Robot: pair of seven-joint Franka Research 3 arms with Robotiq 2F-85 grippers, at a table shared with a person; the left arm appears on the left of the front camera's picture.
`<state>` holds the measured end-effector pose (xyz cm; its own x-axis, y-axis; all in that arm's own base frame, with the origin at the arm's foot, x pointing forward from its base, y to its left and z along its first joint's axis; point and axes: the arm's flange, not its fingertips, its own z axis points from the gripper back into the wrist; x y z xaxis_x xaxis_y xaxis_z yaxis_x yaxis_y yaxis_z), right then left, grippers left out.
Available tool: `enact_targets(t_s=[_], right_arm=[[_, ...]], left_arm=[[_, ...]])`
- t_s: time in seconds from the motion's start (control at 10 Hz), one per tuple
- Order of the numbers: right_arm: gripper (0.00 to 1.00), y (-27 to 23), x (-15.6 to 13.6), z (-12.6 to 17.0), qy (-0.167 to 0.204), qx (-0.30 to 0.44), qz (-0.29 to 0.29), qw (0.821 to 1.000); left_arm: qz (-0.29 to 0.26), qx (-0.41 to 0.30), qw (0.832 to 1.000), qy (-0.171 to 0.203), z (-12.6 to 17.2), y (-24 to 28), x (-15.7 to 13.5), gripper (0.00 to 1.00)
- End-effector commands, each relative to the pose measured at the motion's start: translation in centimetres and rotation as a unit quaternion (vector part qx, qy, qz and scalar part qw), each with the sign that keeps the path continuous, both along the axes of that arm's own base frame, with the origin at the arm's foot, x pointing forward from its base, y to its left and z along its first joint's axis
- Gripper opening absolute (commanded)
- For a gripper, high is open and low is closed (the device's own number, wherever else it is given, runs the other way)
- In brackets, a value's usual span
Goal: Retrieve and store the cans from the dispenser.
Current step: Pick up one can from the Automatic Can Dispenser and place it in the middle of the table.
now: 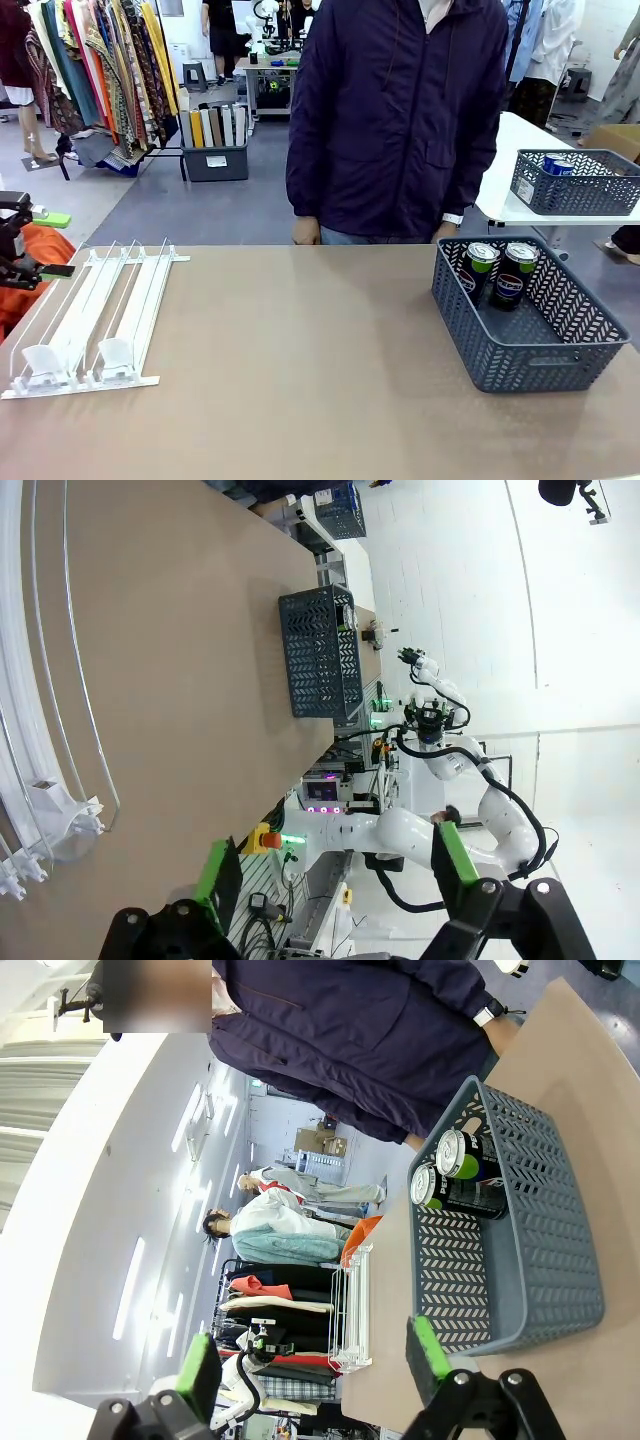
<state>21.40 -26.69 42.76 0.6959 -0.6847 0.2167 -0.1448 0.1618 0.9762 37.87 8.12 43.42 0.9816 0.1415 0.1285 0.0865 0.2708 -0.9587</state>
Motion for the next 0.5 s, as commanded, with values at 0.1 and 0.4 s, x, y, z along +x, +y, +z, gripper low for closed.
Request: enact_targets(t_s=[0.1,0.4], right_arm=[[1.0,0.09,0.12,0.45,-0.002,0.005,-0.002,1.0],[1.0,0.09,0.12,0.45,-0.002,0.005,-0.002,1.0]], left_arm=[[0.001,0.006,1.0,0.003,0.13,-0.04,-0.32,1.0],[0.001,0.006,1.0,0.003,0.13,-0.04,-0.32,1.0]])
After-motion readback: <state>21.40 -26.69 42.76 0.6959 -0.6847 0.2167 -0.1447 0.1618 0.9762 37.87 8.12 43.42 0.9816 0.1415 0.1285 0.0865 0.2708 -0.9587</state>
